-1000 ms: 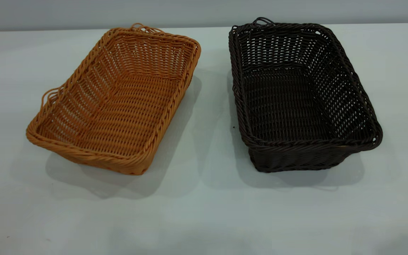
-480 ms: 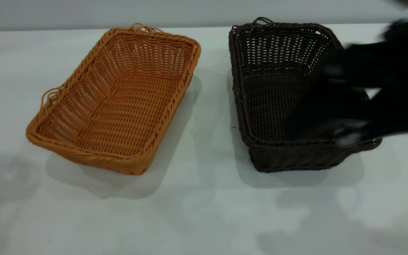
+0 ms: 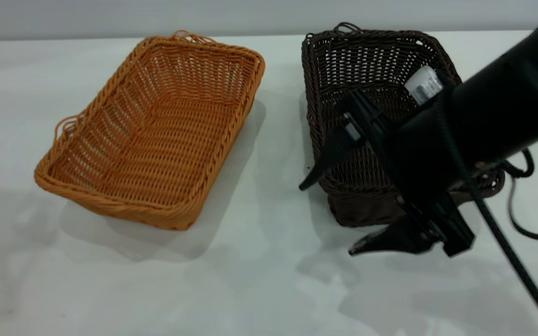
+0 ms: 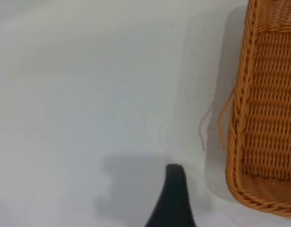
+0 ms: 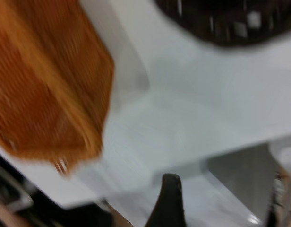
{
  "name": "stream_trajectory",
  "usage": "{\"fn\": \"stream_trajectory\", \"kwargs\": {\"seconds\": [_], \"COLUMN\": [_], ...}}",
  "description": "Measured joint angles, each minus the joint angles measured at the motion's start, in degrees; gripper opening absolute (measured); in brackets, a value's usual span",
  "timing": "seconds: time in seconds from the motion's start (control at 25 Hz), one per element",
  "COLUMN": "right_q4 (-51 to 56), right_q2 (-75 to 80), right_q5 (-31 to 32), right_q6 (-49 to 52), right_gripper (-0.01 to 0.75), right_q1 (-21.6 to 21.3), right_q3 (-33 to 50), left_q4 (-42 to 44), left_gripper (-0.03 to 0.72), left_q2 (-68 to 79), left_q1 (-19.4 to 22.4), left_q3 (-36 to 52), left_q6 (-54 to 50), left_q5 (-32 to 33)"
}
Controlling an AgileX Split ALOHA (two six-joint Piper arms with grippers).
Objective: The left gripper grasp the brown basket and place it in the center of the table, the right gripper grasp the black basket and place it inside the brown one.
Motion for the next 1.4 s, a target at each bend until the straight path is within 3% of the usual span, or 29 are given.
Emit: {"fn": "stream_trajectory", "kwargs": {"seconds": [0.64, 0.88, 1.12, 1.4], "right_q4": [2.02, 2.42, 2.41, 2.41], "right_q2": [1.03, 6.21, 11.44, 13.17], "right_q5": [-20.41, -23.1, -24.3, -24.34], "right_q6": [20.44, 23.04, 24.81, 23.52], "right_gripper": [0.594, 0.582, 0.54, 0.522], "right_q1": [0.0, 0.0, 0.0, 0.0], "right_q3": [-2.97, -4.18, -10.7, -11.8], "left_q4": [-0.75, -0.8, -1.13, -1.13], "left_gripper": [0.587, 0.587, 0.587, 0.587], "left_q2": [0.0, 1.87, 8.34, 20.71], "left_q1": [0.0, 0.0, 0.0, 0.0], "left_q3": [-0.04, -0.04, -0.67, -7.25], "left_q6": [-0.06, -0.13, -0.13, -0.02], "left_q5": [-0.19, -0.24, -0.49, -0.84]}}
